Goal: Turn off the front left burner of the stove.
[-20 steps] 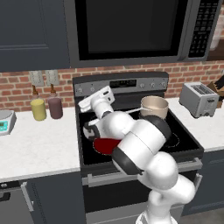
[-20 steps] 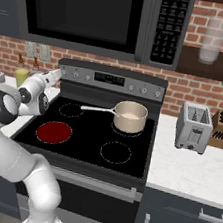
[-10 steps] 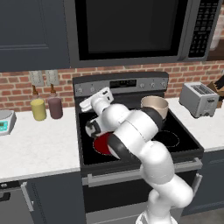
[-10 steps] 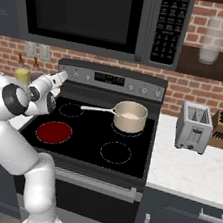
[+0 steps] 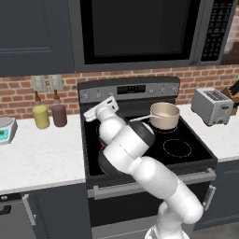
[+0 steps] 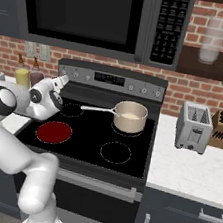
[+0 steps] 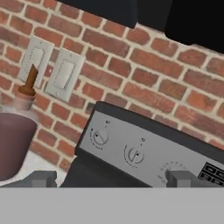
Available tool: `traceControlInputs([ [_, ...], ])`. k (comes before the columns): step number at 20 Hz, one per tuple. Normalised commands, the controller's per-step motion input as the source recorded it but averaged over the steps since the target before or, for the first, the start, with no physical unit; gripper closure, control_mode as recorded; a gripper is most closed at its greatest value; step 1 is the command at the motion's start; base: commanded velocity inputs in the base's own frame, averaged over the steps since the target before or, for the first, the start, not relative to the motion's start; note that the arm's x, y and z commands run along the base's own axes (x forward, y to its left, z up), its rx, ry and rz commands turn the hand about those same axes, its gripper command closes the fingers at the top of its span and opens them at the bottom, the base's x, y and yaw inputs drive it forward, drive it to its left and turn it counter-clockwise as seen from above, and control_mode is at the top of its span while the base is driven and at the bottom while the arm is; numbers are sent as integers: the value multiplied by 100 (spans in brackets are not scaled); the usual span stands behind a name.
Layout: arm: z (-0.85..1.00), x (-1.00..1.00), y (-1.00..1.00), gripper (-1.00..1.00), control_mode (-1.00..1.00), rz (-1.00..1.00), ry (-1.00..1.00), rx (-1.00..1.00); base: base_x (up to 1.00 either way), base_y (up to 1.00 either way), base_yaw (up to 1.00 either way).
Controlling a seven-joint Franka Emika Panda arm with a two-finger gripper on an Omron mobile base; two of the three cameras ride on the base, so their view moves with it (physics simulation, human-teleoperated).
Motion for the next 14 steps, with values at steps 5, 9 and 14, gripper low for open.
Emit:
traceControlInputs([
  [5,0,34,5,-100,-100,1,0,0,0,0,0],
  [9,0,29,6,-100,-100,1,0,0,0,0,0],
  [14,0,30,22,-100,-100,4,0,0,0,0,0],
])
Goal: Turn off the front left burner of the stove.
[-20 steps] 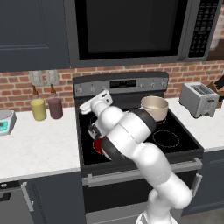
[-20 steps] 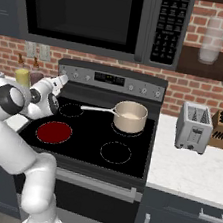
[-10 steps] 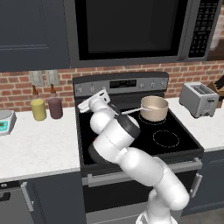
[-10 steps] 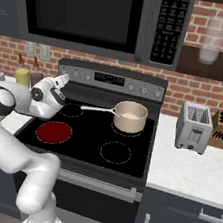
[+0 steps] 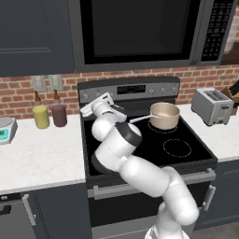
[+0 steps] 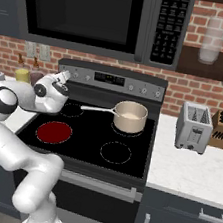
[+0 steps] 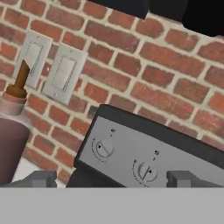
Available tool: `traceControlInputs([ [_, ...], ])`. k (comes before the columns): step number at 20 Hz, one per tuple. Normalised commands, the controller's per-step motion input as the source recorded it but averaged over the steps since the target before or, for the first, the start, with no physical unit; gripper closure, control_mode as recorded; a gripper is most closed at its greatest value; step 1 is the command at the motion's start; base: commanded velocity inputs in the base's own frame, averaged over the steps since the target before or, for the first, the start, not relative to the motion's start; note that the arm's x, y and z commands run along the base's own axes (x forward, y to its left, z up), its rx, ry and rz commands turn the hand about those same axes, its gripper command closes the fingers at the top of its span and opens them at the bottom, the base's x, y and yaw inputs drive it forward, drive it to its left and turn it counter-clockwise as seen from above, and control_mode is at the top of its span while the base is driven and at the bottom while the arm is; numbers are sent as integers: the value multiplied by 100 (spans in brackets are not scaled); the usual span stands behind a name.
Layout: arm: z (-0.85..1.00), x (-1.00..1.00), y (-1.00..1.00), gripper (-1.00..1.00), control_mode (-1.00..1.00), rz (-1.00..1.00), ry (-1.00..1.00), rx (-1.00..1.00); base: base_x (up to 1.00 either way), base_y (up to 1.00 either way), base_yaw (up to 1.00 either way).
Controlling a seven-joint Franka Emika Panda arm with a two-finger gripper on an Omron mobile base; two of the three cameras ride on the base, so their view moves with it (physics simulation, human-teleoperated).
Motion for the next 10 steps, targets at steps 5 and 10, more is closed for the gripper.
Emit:
traceControlInputs([
  [5,0,43,25,-100,-100,5,0,0,0,0,0],
  [10,-6,44,9,-100,-100,2,0,0,0,0,0],
])
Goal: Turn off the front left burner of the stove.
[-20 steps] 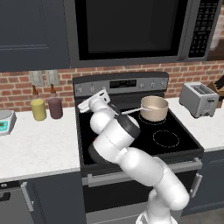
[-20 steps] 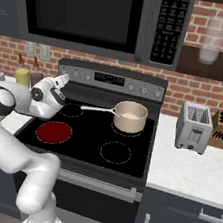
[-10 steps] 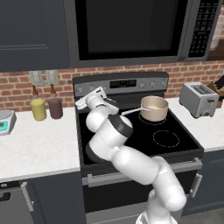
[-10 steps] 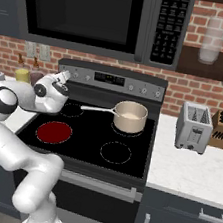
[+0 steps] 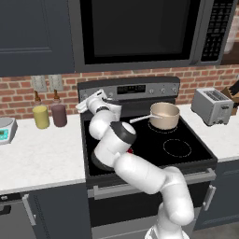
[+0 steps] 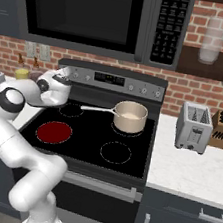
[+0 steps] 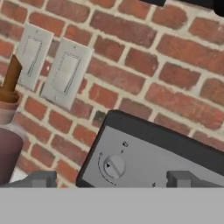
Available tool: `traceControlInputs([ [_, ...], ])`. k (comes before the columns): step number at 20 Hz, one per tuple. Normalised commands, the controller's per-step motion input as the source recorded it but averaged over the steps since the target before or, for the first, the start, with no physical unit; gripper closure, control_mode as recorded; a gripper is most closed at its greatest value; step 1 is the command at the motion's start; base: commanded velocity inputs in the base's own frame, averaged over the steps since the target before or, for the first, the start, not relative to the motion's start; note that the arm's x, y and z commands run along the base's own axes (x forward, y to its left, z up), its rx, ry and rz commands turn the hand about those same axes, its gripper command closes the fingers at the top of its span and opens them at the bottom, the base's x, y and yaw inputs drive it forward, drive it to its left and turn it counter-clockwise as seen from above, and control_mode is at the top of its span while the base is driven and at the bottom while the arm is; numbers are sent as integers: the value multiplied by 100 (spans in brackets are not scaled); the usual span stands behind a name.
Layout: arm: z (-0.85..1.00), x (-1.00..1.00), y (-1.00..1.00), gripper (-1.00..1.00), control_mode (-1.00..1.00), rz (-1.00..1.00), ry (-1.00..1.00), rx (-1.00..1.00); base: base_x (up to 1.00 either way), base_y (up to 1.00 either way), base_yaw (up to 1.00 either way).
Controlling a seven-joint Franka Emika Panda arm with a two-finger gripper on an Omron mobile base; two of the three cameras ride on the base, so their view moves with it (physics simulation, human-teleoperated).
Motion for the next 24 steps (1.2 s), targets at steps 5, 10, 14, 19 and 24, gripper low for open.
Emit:
traceControlInputs([
  [5,-20,34,-15,-100,-100,0,0,0,0,0,0],
  [10,-7,35,-9,-100,-100,0,0,0,0,0,0],
  [14,0,32,4,-100,-100,0,0,0,0,0,0],
  [19,-9,24,19,-100,-100,0,0,0,0,0,0],
  [24,-29,15,16,-100,-100,0,0,0,0,0,0],
])
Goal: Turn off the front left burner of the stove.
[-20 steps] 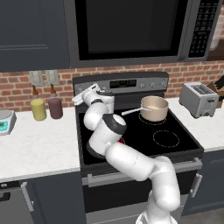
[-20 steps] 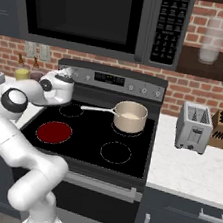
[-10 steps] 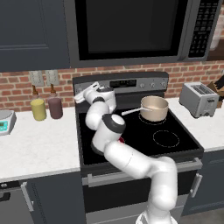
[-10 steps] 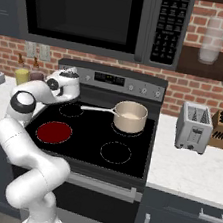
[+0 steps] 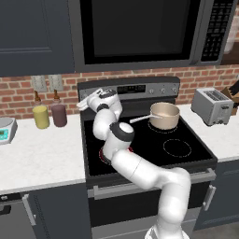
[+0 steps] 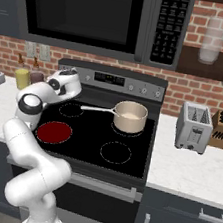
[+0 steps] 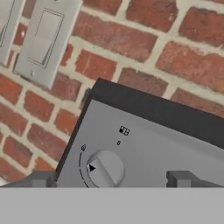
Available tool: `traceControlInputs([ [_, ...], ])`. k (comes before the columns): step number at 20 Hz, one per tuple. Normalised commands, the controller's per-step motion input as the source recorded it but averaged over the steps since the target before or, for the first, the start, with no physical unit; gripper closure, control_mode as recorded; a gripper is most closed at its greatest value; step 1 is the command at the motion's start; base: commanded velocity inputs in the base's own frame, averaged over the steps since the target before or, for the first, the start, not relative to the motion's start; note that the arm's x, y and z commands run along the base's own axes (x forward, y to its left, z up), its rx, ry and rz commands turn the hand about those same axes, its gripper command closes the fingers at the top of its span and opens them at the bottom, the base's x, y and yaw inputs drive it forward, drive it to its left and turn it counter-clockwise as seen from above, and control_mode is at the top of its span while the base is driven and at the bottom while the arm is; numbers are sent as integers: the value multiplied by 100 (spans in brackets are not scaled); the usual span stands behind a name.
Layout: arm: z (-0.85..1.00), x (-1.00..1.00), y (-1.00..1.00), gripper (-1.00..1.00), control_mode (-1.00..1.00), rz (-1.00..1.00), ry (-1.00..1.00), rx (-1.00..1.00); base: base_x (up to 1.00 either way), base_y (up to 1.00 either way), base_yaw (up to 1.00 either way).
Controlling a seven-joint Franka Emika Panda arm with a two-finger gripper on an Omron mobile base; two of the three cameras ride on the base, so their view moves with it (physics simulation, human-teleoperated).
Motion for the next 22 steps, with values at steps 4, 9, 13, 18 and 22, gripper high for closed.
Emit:
traceControlInputs([
  [4,-28,14,14,-100,-100,0,0,0,0,0,0],
  [9,-5,35,15,-100,-100,0,0,0,0,0,0],
  [13,0,40,9,-100,-100,0,0,0,0,0,0],
  [18,0,40,14,-100,-100,0,0,0,0,0,0],
  [22,0,47,4,100,-100,0,0,0,0,0,0],
])
